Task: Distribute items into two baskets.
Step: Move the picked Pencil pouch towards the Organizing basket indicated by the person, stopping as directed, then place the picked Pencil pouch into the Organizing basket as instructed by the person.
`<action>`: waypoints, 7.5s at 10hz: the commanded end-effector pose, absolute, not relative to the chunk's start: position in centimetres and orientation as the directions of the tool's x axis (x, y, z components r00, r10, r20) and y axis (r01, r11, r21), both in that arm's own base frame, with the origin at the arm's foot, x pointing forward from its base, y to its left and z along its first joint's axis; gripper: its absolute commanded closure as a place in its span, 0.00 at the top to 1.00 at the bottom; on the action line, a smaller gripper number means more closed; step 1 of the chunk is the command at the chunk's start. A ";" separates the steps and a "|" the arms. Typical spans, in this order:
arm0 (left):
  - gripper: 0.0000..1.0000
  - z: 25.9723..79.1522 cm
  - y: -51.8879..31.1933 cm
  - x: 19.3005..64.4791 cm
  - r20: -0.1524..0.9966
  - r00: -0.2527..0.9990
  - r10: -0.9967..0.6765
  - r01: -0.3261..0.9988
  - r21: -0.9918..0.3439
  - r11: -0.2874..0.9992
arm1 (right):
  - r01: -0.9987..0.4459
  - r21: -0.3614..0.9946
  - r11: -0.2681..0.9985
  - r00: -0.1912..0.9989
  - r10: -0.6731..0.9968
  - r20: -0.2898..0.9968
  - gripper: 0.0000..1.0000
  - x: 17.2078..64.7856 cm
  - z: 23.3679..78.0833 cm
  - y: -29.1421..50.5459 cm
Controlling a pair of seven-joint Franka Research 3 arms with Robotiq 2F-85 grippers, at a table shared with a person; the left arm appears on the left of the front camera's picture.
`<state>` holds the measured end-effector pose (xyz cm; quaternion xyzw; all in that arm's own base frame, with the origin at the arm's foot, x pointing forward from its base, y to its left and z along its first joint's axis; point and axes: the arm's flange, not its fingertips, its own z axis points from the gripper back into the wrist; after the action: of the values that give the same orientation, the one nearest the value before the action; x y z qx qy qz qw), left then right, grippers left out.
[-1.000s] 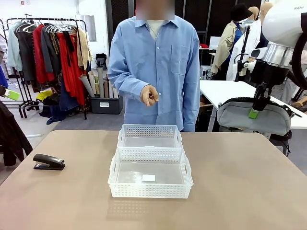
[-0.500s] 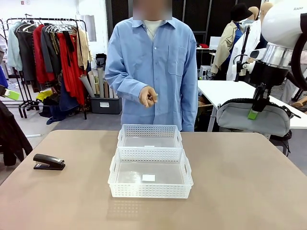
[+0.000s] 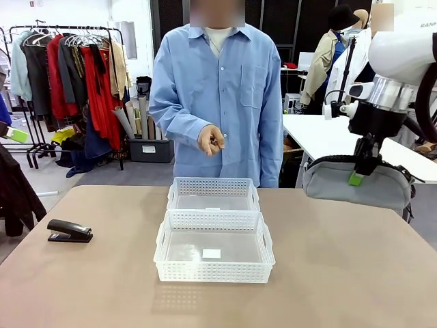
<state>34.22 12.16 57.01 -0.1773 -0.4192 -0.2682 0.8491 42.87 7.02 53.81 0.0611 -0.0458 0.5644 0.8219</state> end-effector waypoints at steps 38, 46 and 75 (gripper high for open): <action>1.00 57.1 12.2 34.3 0.816 0.488 -0.309 0.619 -0.074 0.782 | -0.989 0.030 0.144 0.146 0.985 0.087 0.00 35.8 54.3 8.4; 1.00 57.1 12.2 34.3 0.816 0.488 -0.309 0.619 -0.074 0.782 | -0.989 0.030 0.144 0.146 0.985 0.087 0.00 35.8 54.3 8.4; 1.00 57.1 12.2 34.3 0.816 0.488 -0.309 0.619 -0.074 0.782 | -0.999 0.005 0.042 0.042 0.979 0.199 0.00 58.2 50.1 27.2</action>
<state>34.23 12.15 56.99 -0.1764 -0.4177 -0.2697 0.8495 56.94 26.30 49.56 0.0761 -0.0692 0.6932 0.7134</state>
